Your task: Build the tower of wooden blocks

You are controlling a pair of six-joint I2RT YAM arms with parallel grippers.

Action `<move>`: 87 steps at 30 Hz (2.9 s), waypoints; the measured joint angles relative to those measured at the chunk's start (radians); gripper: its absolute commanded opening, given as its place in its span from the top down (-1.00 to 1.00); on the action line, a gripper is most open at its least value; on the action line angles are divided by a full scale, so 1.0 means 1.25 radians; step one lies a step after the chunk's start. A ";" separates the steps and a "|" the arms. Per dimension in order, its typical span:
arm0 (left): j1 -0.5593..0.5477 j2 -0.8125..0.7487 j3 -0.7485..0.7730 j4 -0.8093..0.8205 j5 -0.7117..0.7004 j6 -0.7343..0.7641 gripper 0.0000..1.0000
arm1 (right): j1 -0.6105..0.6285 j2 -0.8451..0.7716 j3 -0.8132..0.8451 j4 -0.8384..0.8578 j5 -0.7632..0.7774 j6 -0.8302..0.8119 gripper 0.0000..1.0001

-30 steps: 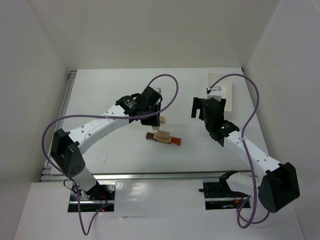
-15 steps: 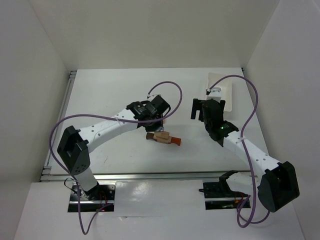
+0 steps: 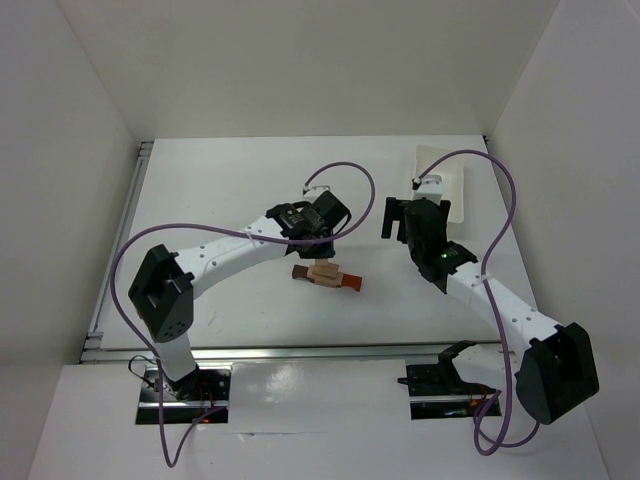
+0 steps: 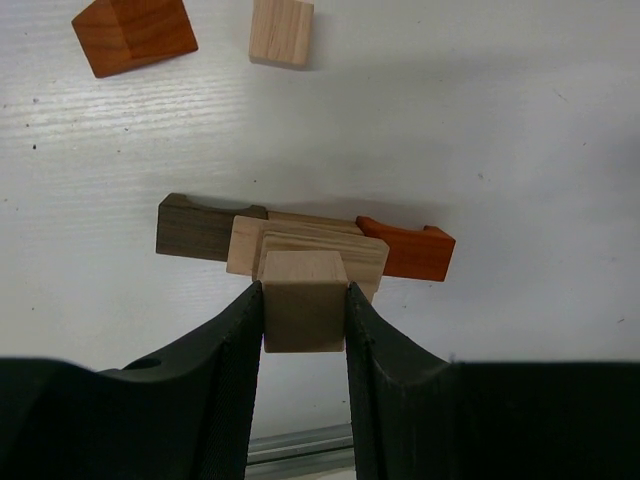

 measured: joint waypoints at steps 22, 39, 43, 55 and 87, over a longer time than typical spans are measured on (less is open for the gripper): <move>-0.013 0.006 -0.024 0.035 0.006 0.082 1.00 | 0.000 0.009 0.000 0.000 0.000 -0.002 -1.00; -0.016 0.006 -0.032 0.032 -0.016 0.080 1.00 | 0.000 0.009 0.000 0.000 0.000 -0.005 -1.00; -0.016 0.006 -0.032 0.032 -0.016 0.080 1.00 | 0.000 0.009 0.000 0.000 0.000 -0.005 -1.00; -0.024 0.010 -0.032 0.032 -0.016 0.083 1.00 | 0.000 0.009 0.000 0.000 0.000 -0.006 -1.00; -0.024 0.010 -0.038 0.038 -0.022 0.101 1.00 | 0.000 -0.001 -0.012 0.001 -0.006 -0.006 -1.00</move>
